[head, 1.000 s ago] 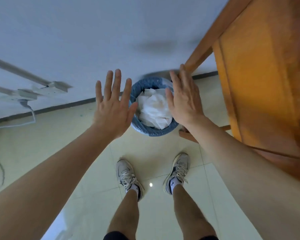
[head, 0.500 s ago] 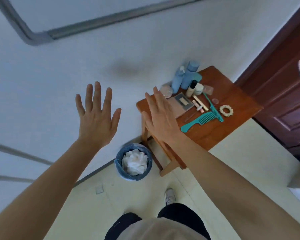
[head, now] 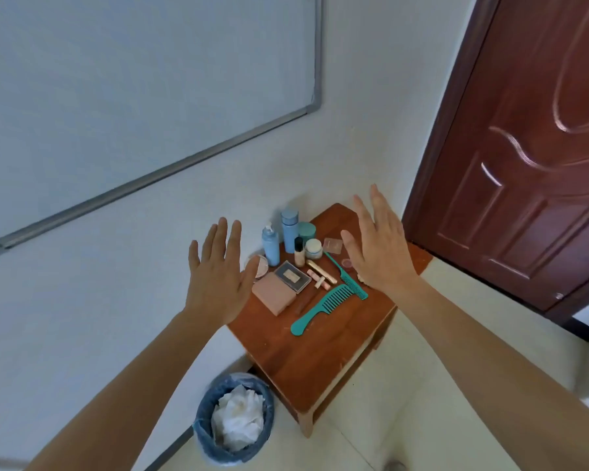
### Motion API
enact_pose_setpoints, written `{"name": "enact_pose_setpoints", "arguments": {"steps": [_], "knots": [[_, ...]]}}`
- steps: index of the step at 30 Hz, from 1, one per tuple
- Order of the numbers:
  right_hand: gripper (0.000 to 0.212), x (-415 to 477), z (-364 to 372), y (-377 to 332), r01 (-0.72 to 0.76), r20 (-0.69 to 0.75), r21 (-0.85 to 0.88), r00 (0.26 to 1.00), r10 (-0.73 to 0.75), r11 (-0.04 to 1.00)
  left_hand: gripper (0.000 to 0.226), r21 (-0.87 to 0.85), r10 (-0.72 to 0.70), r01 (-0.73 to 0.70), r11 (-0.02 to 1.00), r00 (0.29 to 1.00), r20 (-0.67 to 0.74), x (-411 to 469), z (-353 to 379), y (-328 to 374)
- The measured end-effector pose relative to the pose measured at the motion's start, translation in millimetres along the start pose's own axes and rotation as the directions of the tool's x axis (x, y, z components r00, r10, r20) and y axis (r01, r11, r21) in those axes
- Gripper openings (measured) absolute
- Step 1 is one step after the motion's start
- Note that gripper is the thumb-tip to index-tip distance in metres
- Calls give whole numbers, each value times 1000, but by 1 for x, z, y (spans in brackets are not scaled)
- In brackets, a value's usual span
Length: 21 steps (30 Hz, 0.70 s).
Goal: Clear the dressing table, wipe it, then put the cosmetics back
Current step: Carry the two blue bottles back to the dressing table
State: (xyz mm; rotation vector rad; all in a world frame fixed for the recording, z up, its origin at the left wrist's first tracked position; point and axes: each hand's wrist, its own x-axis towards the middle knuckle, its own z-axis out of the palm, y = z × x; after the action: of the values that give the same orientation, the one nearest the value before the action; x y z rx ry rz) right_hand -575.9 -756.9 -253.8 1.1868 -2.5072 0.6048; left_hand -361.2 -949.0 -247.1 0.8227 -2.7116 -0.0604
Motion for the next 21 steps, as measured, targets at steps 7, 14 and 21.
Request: {"name": "enact_pose_setpoints", "arguments": {"steps": [7, 14, 21], "knots": [[65, 33, 22, 104, 35, 139, 44, 989, -41, 998, 82, 3, -236, 236, 972, 967, 92, 35, 48, 75], [58, 94, 43, 133, 87, 199, 145, 973, -115, 986, 70, -23, -316, 322, 946, 937, 148, 67, 67, 110], [52, 140, 99, 123, 143, 351, 259, 908, -230, 955, 76, -81, -461, 488, 869, 859, 224, 103, 115, 92]]}}
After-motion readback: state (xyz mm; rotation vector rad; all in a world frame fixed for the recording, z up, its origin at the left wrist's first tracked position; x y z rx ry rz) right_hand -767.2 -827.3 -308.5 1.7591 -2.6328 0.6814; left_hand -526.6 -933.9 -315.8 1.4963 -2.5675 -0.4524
